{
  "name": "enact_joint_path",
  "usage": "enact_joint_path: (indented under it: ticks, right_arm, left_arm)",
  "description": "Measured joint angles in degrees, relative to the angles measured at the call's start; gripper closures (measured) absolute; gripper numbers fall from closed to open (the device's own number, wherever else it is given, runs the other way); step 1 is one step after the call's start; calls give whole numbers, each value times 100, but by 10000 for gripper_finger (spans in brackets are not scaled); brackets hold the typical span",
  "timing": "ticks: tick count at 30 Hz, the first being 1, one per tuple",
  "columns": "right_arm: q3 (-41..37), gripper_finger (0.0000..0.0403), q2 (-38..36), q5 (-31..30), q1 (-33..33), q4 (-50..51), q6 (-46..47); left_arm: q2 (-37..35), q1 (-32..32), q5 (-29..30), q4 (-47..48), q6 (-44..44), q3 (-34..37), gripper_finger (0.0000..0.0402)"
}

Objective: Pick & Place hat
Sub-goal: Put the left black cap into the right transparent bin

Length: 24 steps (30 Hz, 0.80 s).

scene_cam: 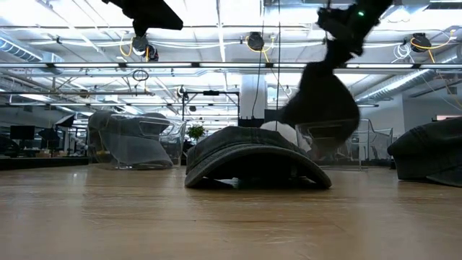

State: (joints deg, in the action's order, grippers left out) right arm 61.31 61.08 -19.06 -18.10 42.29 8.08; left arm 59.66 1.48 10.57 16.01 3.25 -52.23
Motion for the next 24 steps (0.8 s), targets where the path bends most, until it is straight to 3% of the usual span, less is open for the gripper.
enact_joint_path:
  ticks: [6,10,19,22,24]
  right_arm:
    - [-1483,402,-1057,-1070,-64,-347,769]
    - [-2388,402,-1474,-1162,-195,-1215,904]
    - [-3076,402,-1721,-2434,-215,-1441,1158]
    - [-3083,402,-1851,-2349,-169,-1868,953]
    - [-3083,402,-1983,-1870,-128,-2395,767]
  left_arm:
    - [0,0,2,0,0,-2,344]
    - [0,0,0,0,0,-2,344]
    - [0,0,1,0,0,-2,344]
    - [0,0,0,0,0,-2,344]
    - [0,0,0,0,0,-2,344]
